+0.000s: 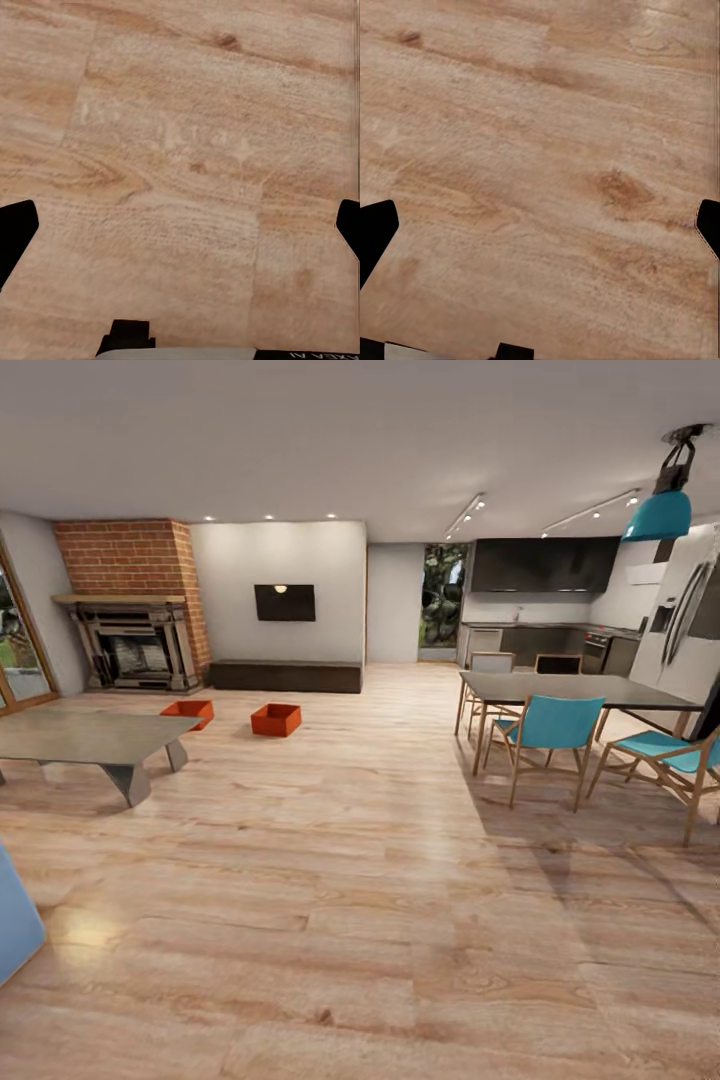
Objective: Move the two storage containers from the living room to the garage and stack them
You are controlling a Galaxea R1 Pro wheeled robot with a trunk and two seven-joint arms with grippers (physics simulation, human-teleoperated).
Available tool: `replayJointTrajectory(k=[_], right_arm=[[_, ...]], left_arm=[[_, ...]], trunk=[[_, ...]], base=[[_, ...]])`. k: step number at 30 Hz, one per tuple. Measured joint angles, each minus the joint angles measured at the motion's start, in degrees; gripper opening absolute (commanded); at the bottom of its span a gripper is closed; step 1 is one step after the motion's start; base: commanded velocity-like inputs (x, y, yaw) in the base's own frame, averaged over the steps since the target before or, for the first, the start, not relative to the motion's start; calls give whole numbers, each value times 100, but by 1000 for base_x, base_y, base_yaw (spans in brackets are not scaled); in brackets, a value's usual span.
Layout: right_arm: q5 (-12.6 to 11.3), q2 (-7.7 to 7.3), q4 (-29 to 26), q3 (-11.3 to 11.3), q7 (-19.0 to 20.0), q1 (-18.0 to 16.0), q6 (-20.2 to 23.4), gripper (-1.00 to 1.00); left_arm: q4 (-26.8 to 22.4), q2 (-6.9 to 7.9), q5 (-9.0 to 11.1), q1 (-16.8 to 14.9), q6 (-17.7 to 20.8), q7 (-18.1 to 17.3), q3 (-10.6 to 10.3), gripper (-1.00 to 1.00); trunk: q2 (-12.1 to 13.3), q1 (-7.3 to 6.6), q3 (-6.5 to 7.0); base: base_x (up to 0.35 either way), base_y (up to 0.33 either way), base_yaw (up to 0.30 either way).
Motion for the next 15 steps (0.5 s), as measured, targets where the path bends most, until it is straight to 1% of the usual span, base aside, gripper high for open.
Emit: replayJointTrajectory(k=[4, 15], right_arm=[[0, 0, 0, -2, 0, 0, -1, 100], [0, 0, 0, 0, 0, 0, 0, 100]], left_arm=[[0, 0, 0, 0, 0, 0, 0, 100], [0, 0, 0, 0, 0, 0, 0, 100]], trunk=[[0, 0, 0], [0, 0, 0]], base=[[326, 0, -106], [326, 0, -9]])
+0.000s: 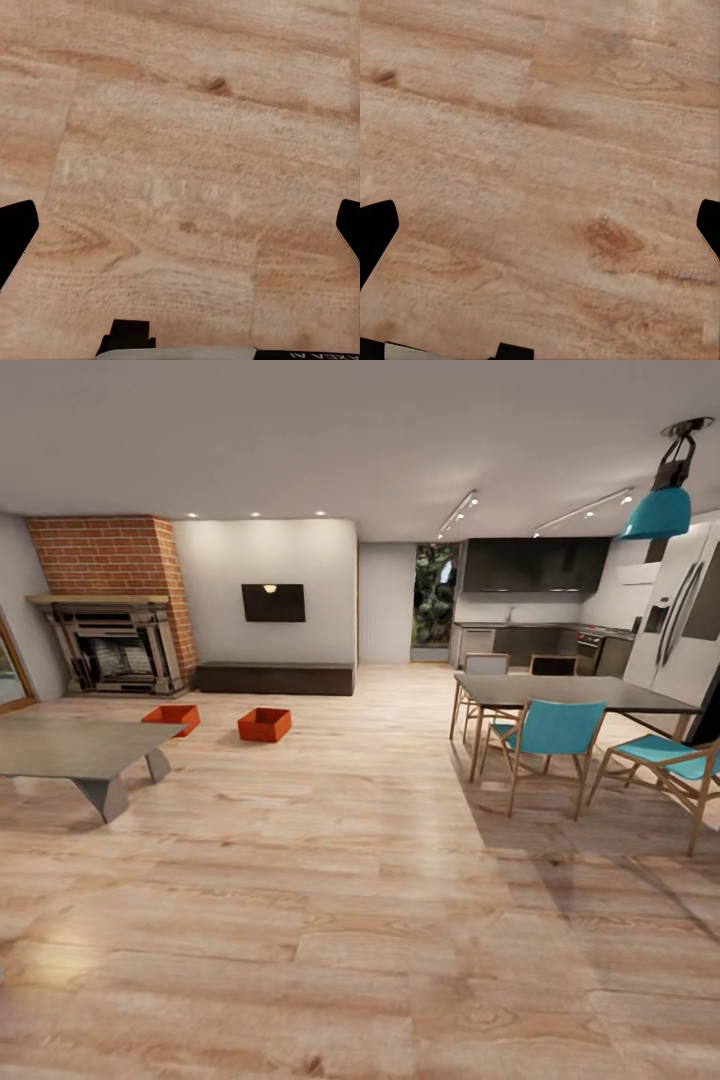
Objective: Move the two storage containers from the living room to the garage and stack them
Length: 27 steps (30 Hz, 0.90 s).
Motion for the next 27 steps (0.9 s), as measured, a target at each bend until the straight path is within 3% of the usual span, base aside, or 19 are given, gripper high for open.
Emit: replayJointTrajectory(k=[27], right_arm=[[7, 0, 0, 0, 0, 0, -4, 100]], left_arm=[[0, 0, 0, 0, 0, 0, 0, 100]], trunk=[[0, 0, 0]], base=[[326, 0, 0]])
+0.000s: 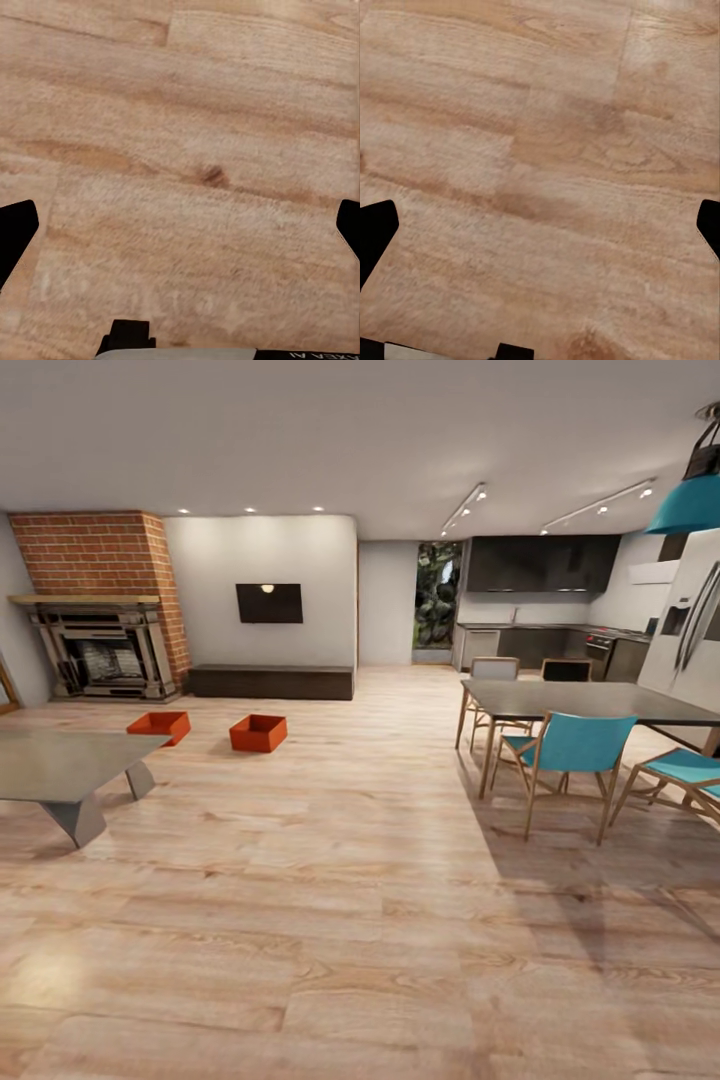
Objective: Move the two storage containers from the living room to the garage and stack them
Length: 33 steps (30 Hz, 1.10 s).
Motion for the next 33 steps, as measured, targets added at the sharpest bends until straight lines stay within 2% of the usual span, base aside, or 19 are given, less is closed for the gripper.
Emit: replayJointTrajectory(k=[33], right_arm=[[4, 0, 0, -2, 0, 0, -4, 100]], left_arm=[[0, -9, 0, 0, 2, 0, 7, 100]], trunk=[[0, 0, 0]], base=[[326, 0, 0]])
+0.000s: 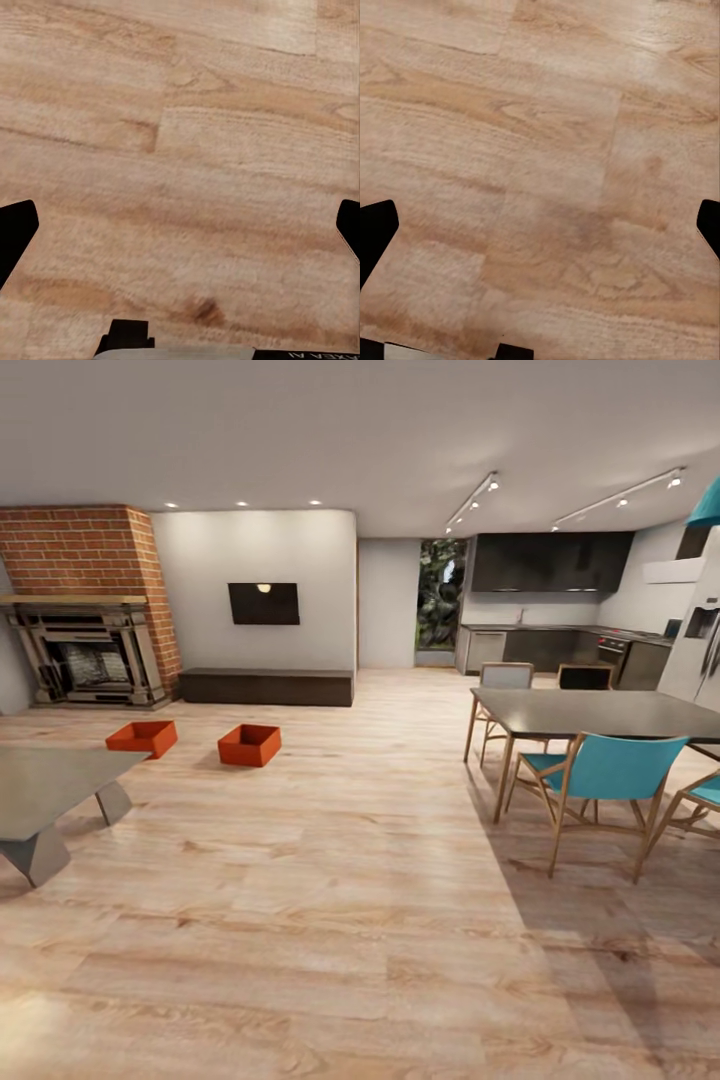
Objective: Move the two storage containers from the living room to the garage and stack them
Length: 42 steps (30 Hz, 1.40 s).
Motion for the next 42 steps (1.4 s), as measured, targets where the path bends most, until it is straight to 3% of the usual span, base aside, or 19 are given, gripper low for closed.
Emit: replayJointTrajectory(k=[42], right_arm=[[7, 7, 0, 2, 0, 0, 0, 100]], left_arm=[[0, 0, 0, 0, -1, 0, -2, 100]], trunk=[[0, 0, 76]], base=[[326, 0, 0]])
